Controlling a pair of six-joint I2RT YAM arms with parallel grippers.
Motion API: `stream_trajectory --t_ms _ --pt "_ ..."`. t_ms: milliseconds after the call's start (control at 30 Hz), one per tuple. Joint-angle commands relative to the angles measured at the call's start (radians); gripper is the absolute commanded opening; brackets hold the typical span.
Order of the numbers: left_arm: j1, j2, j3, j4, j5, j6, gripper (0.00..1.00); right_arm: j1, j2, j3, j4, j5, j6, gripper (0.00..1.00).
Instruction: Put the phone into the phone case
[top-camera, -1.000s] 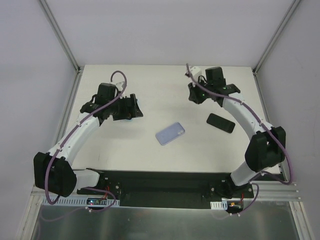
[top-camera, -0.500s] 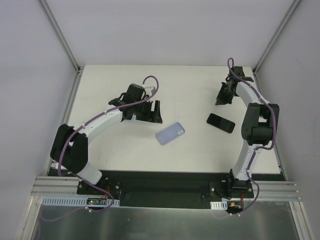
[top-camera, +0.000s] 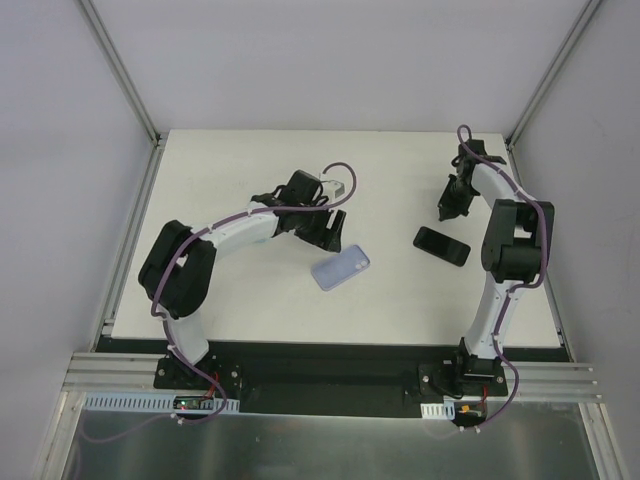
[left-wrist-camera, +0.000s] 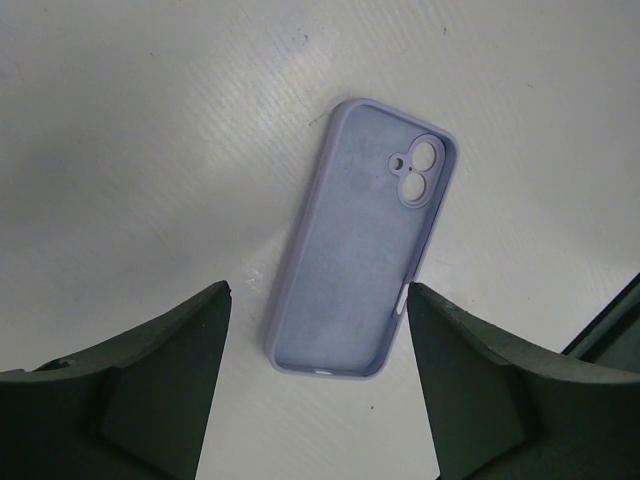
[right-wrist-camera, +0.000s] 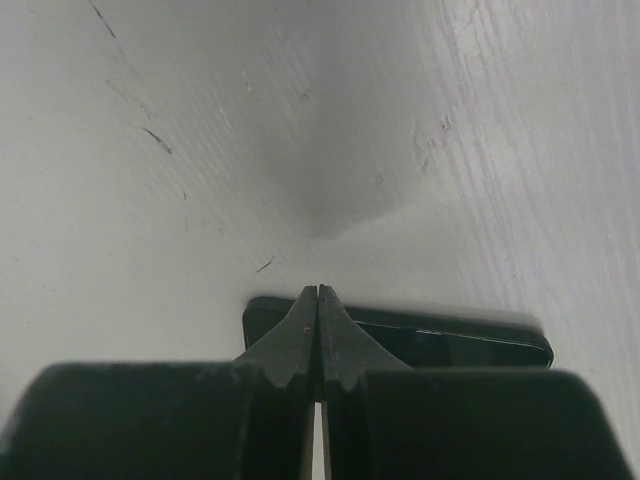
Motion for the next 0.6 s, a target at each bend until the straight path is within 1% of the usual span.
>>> stream_trajectory --t_ms 0,200,233,433,567 --pt "-0.021 0.03 0.018 0.028 -0.015 0.045 0.7 -0.004 0.01 0.005 -0.04 0.019 0.01 0.02" --pt "-0.029 0.047 0.0 0.043 -0.009 0.029 0.72 -0.008 -0.001 -0.046 -0.029 0.017 -0.002 0.02" --pt "-0.029 0.047 0.0 0.043 -0.012 0.029 0.72 -0.008 0.001 -0.048 -0.027 -0.015 -0.001 0.01" --pt "-0.032 0.036 -0.011 0.047 -0.03 0.017 0.72 -0.007 0.01 -0.065 -0.004 -0.052 -0.018 0.01" --pt "-0.032 0.009 -0.037 0.059 -0.035 -0.008 0.73 -0.007 -0.015 -0.087 0.016 -0.077 -0.03 0.02"
